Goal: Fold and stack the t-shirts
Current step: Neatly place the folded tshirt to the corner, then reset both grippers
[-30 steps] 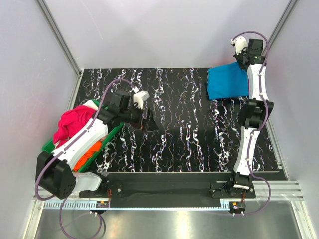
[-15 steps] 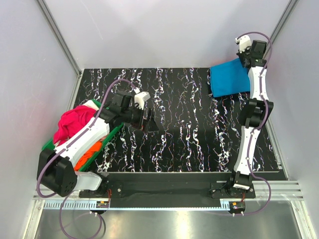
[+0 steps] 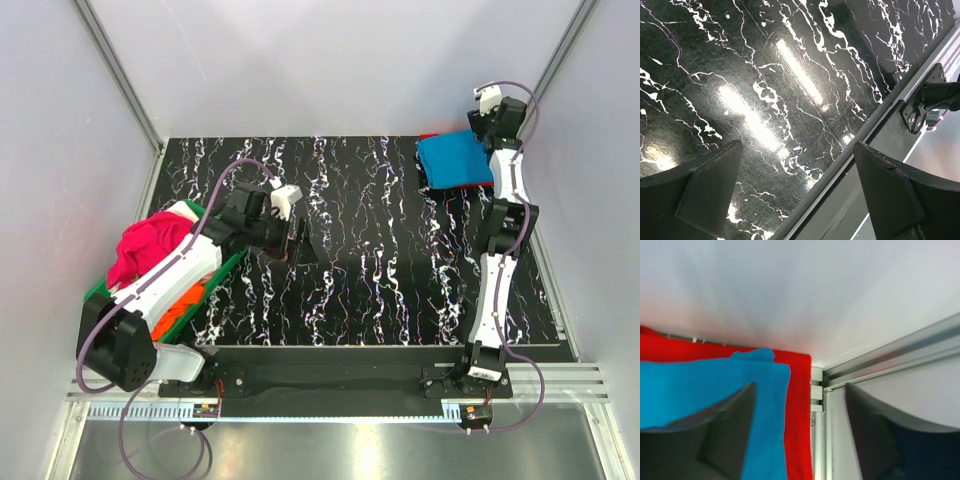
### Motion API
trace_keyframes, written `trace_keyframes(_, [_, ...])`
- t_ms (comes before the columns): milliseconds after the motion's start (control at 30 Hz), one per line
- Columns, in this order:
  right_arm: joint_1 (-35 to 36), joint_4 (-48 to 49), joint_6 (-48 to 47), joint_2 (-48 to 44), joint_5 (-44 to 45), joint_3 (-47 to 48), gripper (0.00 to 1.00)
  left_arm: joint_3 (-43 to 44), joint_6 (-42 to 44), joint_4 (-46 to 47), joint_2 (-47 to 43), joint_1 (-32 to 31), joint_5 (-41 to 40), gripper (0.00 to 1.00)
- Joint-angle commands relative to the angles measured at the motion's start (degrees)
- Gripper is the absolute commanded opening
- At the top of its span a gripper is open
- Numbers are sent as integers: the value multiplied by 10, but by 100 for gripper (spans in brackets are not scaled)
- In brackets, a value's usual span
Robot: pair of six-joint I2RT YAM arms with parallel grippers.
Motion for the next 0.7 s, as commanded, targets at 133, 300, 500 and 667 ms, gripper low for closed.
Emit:
trace_keyframes(133, [0,61,106,-150,28,-48,92,10,9,8,-40,2,-11,99])
trace_keyframes(300, [11,-43,292,-288,32,-115,100,25,8,16,-76,4,-17,99])
trace_keyframes(500, [46,-285,563,-461,-97,-238,100,58,-33,56,-133,23,-39,99])
trace_keyframes(667, [98,-307,650,-652,-199,-496,100,86,-49,61,-167,51,-51,99])
